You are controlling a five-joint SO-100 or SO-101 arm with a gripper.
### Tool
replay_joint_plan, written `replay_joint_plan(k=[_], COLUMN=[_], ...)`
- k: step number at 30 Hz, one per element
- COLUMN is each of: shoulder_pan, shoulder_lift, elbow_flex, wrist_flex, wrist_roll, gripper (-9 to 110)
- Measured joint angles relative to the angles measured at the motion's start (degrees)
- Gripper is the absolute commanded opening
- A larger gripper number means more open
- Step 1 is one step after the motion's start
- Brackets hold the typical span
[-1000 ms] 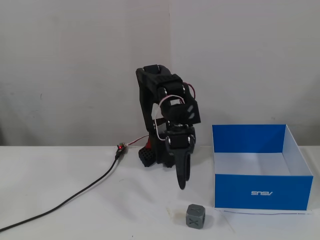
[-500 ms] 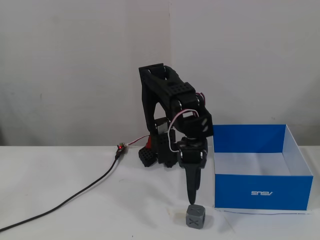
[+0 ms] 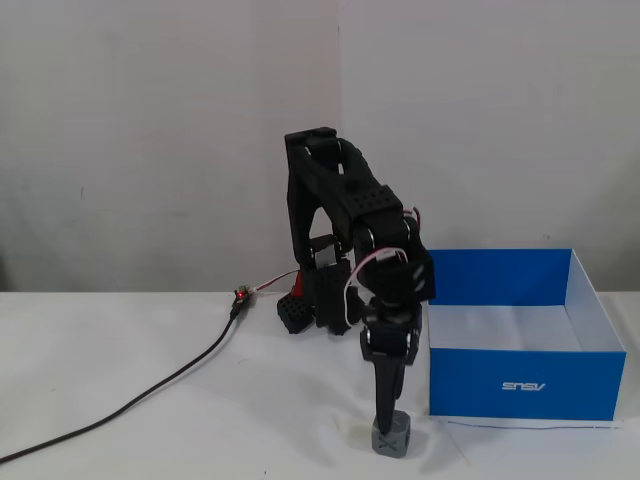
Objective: Pick the gray block and keep it in the box.
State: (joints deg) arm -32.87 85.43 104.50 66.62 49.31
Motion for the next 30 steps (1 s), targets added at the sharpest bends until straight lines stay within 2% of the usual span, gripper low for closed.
replay_joint_plan(k=[22, 30], shoulder_pan=[1.5, 1.5], shoulder_lift=[-12.2, -13.8], elbow_flex=[-2.8, -4.5], wrist_flex=[-5.2, -5.4], wrist_roll=[0.3, 0.3], gripper=[29, 24])
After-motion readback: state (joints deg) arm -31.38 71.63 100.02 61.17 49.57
